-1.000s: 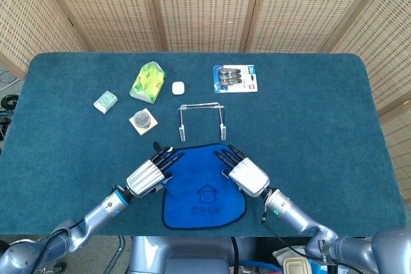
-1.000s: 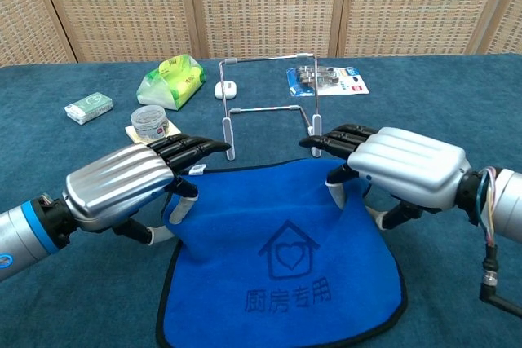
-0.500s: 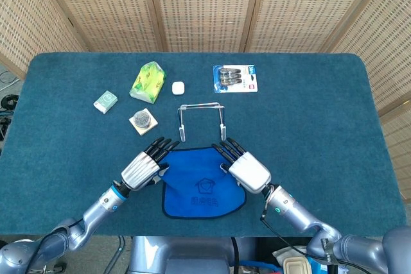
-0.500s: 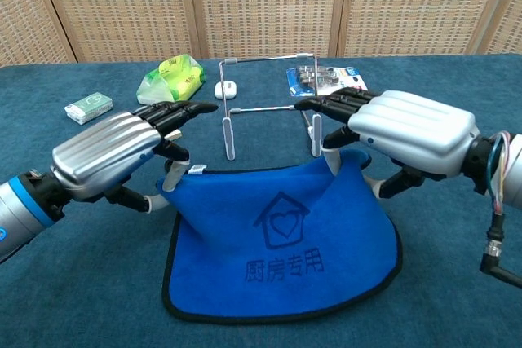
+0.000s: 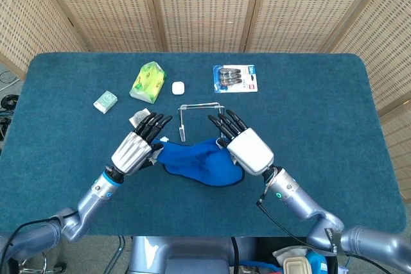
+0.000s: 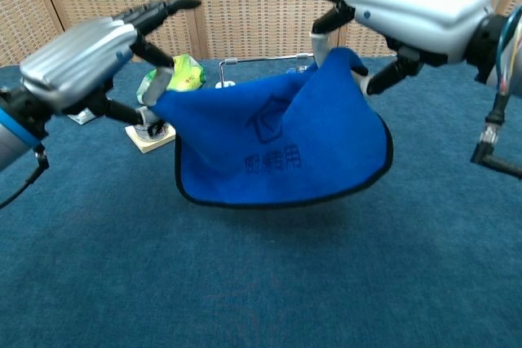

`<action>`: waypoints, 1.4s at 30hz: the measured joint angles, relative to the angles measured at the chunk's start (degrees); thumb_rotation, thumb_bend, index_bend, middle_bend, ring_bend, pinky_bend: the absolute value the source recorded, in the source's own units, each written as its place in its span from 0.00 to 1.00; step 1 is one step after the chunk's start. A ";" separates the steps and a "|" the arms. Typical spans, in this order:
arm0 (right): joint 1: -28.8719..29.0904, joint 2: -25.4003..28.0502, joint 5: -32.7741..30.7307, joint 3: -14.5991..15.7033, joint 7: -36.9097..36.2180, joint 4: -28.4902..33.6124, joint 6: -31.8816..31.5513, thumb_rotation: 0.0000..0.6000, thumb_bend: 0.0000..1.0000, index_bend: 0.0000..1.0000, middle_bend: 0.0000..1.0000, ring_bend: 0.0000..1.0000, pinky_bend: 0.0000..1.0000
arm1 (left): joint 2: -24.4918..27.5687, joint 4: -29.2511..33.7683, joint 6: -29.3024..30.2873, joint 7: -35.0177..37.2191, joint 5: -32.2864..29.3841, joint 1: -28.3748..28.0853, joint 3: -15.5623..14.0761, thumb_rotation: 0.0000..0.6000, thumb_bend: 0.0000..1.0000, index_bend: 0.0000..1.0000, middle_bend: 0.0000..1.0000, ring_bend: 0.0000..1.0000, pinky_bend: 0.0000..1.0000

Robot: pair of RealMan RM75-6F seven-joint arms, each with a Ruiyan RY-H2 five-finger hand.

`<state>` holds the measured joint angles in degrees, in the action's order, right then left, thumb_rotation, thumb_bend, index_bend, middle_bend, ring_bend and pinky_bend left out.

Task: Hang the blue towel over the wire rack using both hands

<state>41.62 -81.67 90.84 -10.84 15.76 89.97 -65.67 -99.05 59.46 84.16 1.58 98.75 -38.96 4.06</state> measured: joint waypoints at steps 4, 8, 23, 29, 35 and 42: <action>0.92 1.58 -3.66 -2.97 0.98 1.85 1.12 1.00 0.58 0.61 0.00 0.00 0.00 | 3.33 4.91 -0.52 -2.98 -1.11 -1.40 2.96 1.00 0.40 0.78 0.00 0.00 0.07; 1.94 2.97 -7.08 -5.54 1.95 3.04 2.11 1.00 0.58 0.61 0.00 0.00 0.00 | 6.24 8.49 -1.72 -6.03 -2.31 -2.91 5.64 1.00 0.40 0.78 0.00 0.00 0.06; 7.12 5.79 -17.57 -12.42 2.55 2.04 6.23 1.00 0.58 0.61 0.00 0.00 0.00 | 8.71 10.45 -9.92 -9.25 -12.10 -8.62 14.11 1.00 0.40 0.78 0.00 0.00 0.06; 9.48 5.11 -21.09 -12.99 2.32 -1.17 8.67 1.00 0.59 0.61 0.00 0.00 0.00 | 6.91 5.27 -12.16 -7.28 -14.24 -10.13 14.63 1.00 0.40 0.78 0.00 0.00 0.06; 11.50 3.16 -23.37 -12.75 2.09 -5.27 10.68 1.00 0.59 0.61 0.00 0.00 0.00 | 4.51 -0.60 -14.54 -3.81 -16.19 -11.30 14.47 1.00 0.40 0.78 0.00 0.00 0.06; 13.57 0.33 -25.36 -11.81 1.42 -10.56 13.00 1.00 0.59 0.61 0.00 0.00 0.00 | 2.06 -5.31 -16.44 -1.05 -17.42 -12.46 14.03 1.00 0.40 0.78 0.00 0.00 0.06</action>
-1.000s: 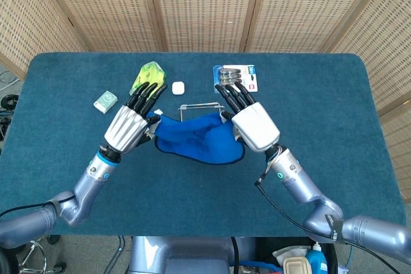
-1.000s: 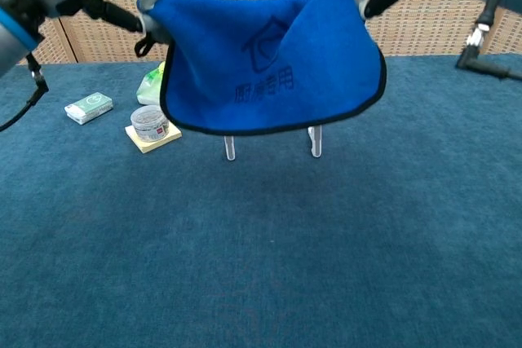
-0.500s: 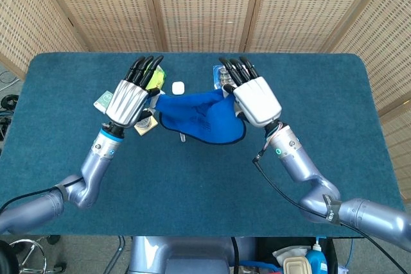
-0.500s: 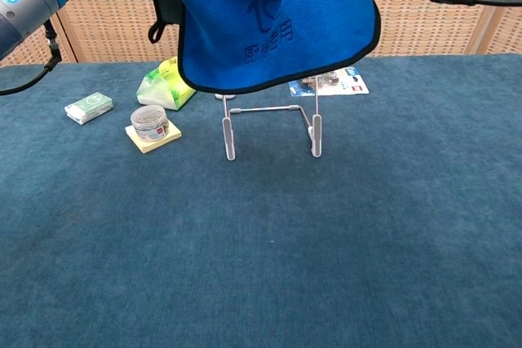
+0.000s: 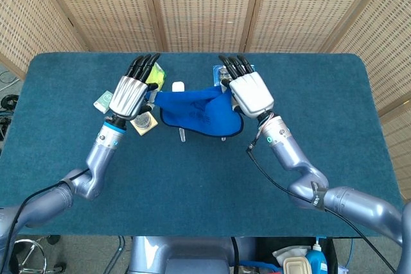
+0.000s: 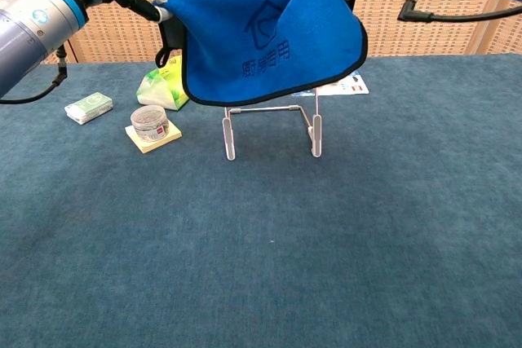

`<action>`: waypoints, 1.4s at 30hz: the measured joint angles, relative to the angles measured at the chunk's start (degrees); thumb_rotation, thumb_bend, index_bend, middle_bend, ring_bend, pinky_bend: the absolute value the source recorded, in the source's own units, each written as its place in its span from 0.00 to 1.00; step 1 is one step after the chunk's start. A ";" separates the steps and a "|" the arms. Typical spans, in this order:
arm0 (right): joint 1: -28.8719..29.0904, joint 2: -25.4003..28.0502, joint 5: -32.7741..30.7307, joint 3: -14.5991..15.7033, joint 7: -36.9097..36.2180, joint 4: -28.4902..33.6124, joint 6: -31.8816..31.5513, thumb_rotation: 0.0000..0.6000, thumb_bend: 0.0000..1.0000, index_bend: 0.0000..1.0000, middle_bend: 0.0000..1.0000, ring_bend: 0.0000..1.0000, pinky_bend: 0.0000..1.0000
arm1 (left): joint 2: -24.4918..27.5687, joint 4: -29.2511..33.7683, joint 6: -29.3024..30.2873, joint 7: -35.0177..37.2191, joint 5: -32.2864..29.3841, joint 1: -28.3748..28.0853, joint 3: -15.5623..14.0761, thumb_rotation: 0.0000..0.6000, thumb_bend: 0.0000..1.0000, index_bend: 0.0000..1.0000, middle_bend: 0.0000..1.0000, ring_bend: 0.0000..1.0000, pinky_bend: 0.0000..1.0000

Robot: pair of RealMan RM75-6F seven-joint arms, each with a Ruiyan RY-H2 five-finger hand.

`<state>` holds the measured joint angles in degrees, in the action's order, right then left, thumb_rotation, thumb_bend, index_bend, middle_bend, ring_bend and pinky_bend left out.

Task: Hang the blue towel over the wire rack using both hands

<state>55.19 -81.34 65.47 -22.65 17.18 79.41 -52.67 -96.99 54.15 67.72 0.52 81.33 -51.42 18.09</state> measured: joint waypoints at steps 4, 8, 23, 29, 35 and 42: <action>0.92 -1.77 -0.12 0.71 -1.18 -3.66 0.99 1.00 0.59 0.61 0.00 0.00 0.00 | -1.39 -2.91 -0.99 1.11 -0.65 -0.67 -0.20 1.00 0.40 0.77 0.00 0.00 0.06; 1.81 -3.57 0.15 1.61 -3.09 -8.14 2.24 1.00 0.59 0.61 0.00 0.00 0.00 | -2.78 -5.76 -2.14 1.88 -0.98 -1.37 -0.72 1.00 0.40 0.76 0.00 0.00 0.06; 1.91 -7.56 2.96 5.82 -9.11 -16.94 4.29 1.00 0.59 0.60 0.00 0.00 0.00 | -6.01 -9.93 -4.21 1.99 -1.86 -2.35 -2.49 1.00 0.40 0.75 0.00 0.00 0.05; 1.68 -8.07 3.72 6.43 -10.13 -17.57 4.30 1.00 0.59 0.59 0.00 0.00 0.00 | -6.71 -10.79 -4.84 2.24 -2.38 -2.19 -2.90 1.00 0.40 0.75 0.00 0.00 0.05; 1.54 -8.19 3.40 6.40 -10.10 -17.92 4.28 1.00 0.58 0.54 0.00 0.00 0.00 | -7.20 -11.68 -5.54 2.71 -2.96 -1.88 -3.16 1.00 0.40 0.72 0.00 0.00 0.05; 1.14 -8.01 2.84 6.27 -10.27 -17.75 4.18 1.00 0.33 0.02 0.00 0.00 0.00 | -7.57 -12.58 -5.80 3.05 -3.43 -1.83 -3.10 1.00 0.40 0.52 0.00 0.00 0.05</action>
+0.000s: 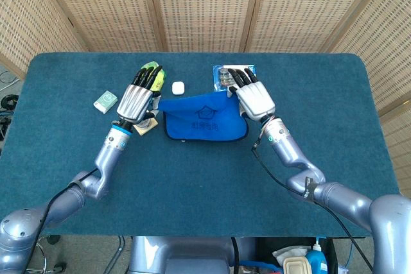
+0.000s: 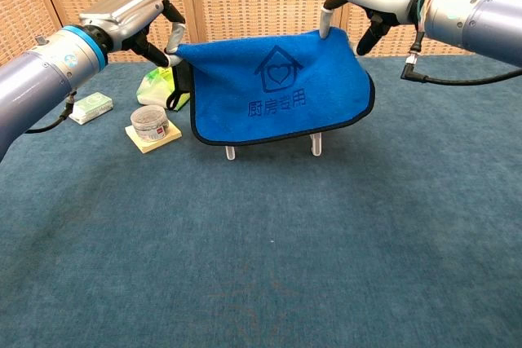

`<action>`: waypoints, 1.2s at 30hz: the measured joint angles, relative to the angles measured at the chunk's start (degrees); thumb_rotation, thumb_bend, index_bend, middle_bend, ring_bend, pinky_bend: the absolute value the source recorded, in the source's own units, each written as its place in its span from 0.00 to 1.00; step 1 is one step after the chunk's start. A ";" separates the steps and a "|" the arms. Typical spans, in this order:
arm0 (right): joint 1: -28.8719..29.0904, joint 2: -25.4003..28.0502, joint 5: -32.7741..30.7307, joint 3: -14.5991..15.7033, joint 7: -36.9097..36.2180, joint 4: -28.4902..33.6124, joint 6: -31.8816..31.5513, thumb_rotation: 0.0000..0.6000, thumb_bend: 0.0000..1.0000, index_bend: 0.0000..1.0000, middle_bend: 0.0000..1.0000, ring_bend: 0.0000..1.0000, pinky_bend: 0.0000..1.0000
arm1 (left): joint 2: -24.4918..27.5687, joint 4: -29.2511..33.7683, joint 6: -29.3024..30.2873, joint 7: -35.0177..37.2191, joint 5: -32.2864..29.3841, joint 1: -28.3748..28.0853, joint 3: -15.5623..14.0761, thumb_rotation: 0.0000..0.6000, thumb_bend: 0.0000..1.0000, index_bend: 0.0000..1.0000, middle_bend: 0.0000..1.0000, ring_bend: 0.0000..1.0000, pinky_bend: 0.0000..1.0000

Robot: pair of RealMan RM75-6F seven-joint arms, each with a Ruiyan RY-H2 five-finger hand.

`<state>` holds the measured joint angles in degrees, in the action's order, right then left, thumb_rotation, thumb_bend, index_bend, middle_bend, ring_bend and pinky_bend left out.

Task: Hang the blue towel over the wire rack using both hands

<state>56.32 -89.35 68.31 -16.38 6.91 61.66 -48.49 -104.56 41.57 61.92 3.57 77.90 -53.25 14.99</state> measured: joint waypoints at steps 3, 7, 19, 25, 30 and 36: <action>-0.12 -0.04 0.01 -0.04 0.08 -0.04 -0.33 1.00 0.27 0.00 0.00 0.00 0.00 | -0.13 -0.23 0.11 -0.02 -0.07 0.02 0.01 1.00 0.40 0.30 0.00 0.00 0.05; -0.24 0.15 0.04 0.00 0.51 0.17 -0.57 1.00 0.25 0.00 0.00 0.00 0.00 | -0.11 -0.35 -0.01 -0.35 -0.05 0.11 -0.25 1.00 0.40 0.05 0.00 0.00 0.05; -1.08 1.62 -1.93 -0.01 3.57 2.36 -0.62 1.00 0.18 0.00 0.00 0.00 0.00 | 2.62 3.53 -3.39 -3.56 -1.52 0.68 -0.72 1.00 0.23 0.00 0.00 0.00 0.05; -1.88 2.32 -2.35 0.16 3.89 3.20 -1.09 1.00 0.18 0.00 0.00 0.00 0.00 | 3.93 4.40 -3.15 -3.28 -0.97 1.04 -1.19 1.00 0.05 0.00 0.00 0.00 0.06; -2.67 3.34 -2.48 0.17 3.96 4.95 -1.94 1.00 0.18 0.00 0.00 0.00 0.00 | 5.89 6.22 -2.53 -1.98 -0.29 1.75 -1.65 1.00 0.05 0.00 0.00 0.00 0.06; -4.37 5.58 -1.64 0.31 4.15 9.29 -4.74 1.00 0.18 0.00 0.00 0.00 0.00 | 9.23 11.08 -1.06 -2.57 -0.47 3.57 -1.75 1.00 0.05 0.00 0.00 0.00 0.05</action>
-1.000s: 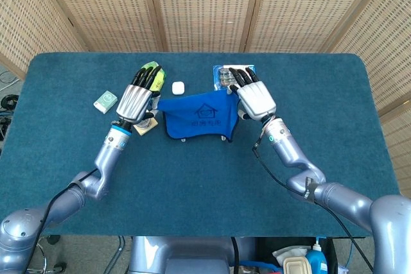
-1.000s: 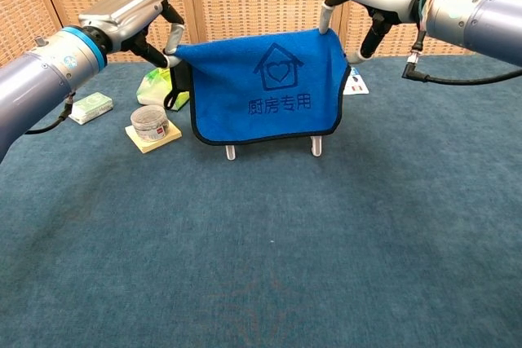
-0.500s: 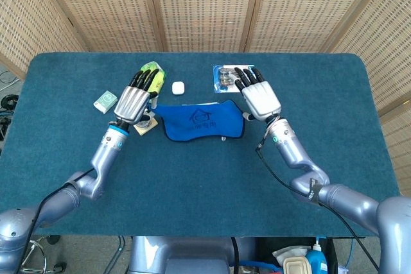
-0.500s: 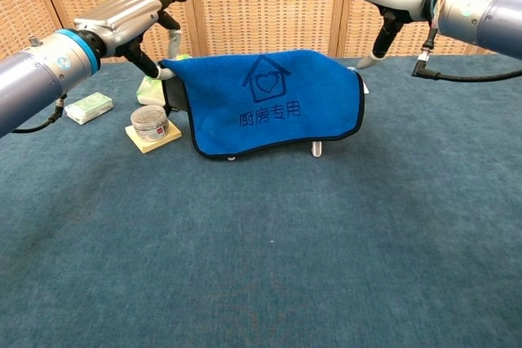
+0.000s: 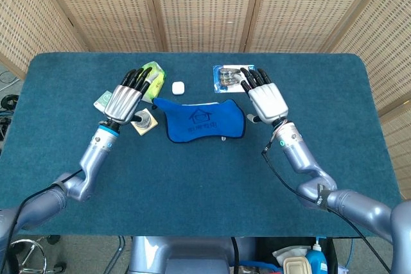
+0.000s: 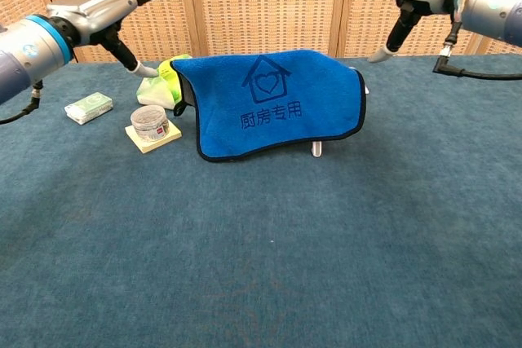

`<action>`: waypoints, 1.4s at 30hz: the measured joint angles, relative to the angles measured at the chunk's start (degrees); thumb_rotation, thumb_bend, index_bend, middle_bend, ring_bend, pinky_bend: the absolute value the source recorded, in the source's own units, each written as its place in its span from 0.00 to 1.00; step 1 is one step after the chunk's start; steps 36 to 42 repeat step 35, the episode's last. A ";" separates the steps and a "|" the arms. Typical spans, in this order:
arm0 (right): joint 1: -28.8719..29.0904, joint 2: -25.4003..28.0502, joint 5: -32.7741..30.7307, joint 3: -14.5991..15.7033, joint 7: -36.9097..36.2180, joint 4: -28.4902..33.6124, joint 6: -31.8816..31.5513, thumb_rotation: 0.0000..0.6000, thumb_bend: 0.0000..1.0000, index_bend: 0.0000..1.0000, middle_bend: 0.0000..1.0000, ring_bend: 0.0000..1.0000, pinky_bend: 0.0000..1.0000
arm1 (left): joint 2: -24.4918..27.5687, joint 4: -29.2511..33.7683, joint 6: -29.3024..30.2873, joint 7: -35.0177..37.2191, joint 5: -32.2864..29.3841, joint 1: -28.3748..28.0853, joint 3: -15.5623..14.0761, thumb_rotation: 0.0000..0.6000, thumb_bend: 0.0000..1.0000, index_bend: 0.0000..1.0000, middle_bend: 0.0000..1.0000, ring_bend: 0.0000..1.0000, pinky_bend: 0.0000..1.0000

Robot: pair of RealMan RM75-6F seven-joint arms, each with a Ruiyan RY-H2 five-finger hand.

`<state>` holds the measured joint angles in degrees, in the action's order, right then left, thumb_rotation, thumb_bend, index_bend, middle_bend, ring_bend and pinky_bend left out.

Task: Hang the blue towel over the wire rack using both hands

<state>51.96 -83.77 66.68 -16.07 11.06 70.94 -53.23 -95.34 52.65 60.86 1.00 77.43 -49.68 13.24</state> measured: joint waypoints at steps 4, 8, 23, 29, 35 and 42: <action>-2.32 2.44 1.70 0.73 0.03 3.88 -3.33 1.00 0.18 0.00 0.00 0.00 0.00 | 4.02 6.81 1.04 -1.67 -1.97 2.56 0.43 1.00 0.05 0.00 0.00 0.00 0.05; -5.70 5.23 3.93 1.95 -0.62 7.63 -7.60 1.00 0.18 0.00 0.00 0.00 0.00 | 9.11 14.99 2.37 -5.18 -4.78 6.06 0.47 1.00 0.05 0.00 0.00 0.00 0.04; -28.53 13.57 15.03 12.24 -11.37 18.25 -32.03 1.00 0.00 0.00 0.00 0.00 0.00 | 27.08 43.68 25.19 -9.66 -7.73 32.11 -7.04 1.00 0.05 0.00 0.00 0.00 0.03; -34.38 14.27 17.37 14.57 -12.29 20.97 -38.46 1.00 0.00 0.00 0.00 0.00 0.00 | 28.01 46.96 31.56 -12.11 -3.40 37.46 -10.66 1.00 0.05 0.00 0.00 0.00 0.01; -41.21 15.06 20.61 16.53 -8.61 25.01 -46.13 1.00 0.00 0.00 0.00 0.00 0.00 | 27.68 48.17 36.76 -13.76 3.41 42.02 -14.15 1.00 0.05 0.00 0.00 0.00 0.01; -41.21 15.06 20.61 16.53 -8.61 25.01 -46.13 1.00 0.00 0.00 0.00 0.00 0.00 | 27.68 48.17 36.76 -13.76 3.41 42.02 -14.15 1.00 0.05 0.00 0.00 0.00 0.01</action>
